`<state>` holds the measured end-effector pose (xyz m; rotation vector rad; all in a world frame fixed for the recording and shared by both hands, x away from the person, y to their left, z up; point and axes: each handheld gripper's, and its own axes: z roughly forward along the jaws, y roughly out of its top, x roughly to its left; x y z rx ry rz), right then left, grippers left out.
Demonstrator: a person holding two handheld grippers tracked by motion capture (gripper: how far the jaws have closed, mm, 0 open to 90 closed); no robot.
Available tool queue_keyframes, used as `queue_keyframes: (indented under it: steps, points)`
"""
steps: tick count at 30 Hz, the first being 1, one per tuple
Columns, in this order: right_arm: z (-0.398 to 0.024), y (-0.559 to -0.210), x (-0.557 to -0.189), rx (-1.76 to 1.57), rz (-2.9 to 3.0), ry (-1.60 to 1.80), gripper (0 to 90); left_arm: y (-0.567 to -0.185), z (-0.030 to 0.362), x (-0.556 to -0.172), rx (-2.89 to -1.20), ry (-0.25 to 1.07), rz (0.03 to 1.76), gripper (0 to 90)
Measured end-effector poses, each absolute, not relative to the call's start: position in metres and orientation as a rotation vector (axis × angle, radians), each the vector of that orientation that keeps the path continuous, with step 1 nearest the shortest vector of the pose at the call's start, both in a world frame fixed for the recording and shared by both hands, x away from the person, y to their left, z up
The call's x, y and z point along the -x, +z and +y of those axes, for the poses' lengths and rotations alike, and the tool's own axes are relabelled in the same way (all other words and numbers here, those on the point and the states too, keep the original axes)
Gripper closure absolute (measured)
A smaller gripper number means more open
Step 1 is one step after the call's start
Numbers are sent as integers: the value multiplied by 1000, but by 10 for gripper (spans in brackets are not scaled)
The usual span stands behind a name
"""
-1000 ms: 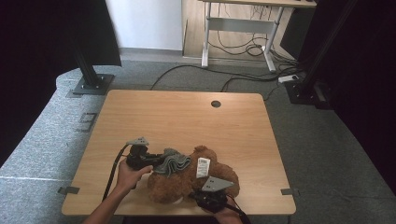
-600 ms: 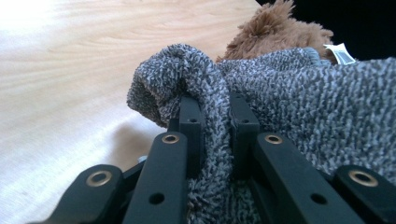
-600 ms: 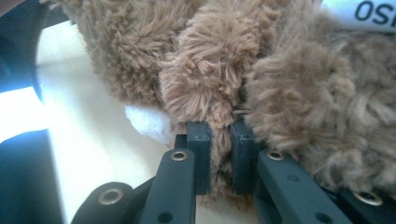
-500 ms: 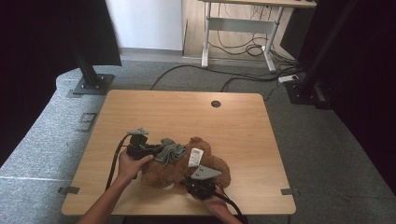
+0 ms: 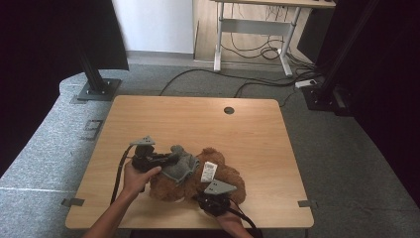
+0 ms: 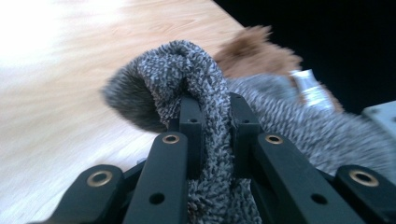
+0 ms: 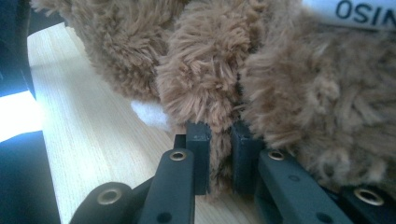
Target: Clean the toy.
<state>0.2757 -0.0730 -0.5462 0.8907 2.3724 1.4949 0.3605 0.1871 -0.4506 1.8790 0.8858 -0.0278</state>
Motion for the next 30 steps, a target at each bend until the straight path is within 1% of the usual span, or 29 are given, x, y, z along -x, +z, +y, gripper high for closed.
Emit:
queue_keyframes:
  steps: [8,13,16,22,23,26,28,30]
  points:
    - [-75,-547,-276,-898,2375,1500,805,-434,139,-369,-1909,-55,811,787]
    - [-75,-548,-275,-897,2376,1497,805,-438,120,-372,-1962,-66,813,789]
    - [-77,-548,-274,-901,2377,1490,805,-440,131,-368,-1963,-60,829,797]
    - [-76,-549,-272,-905,2368,1475,805,-448,175,-349,-2029,10,895,811]
    - [-76,-549,-272,-904,2367,1473,804,-452,182,-346,-2042,10,908,812]
    - [-76,-548,-271,-904,2365,1466,801,-458,203,-336,-2004,-27,930,812]
    - [-75,-548,-269,-904,2362,1458,790,-458,208,-329,-1997,-8,929,812]
    - [-76,-548,-269,-928,2362,1464,753,-459,206,-324,-2003,18,924,812]
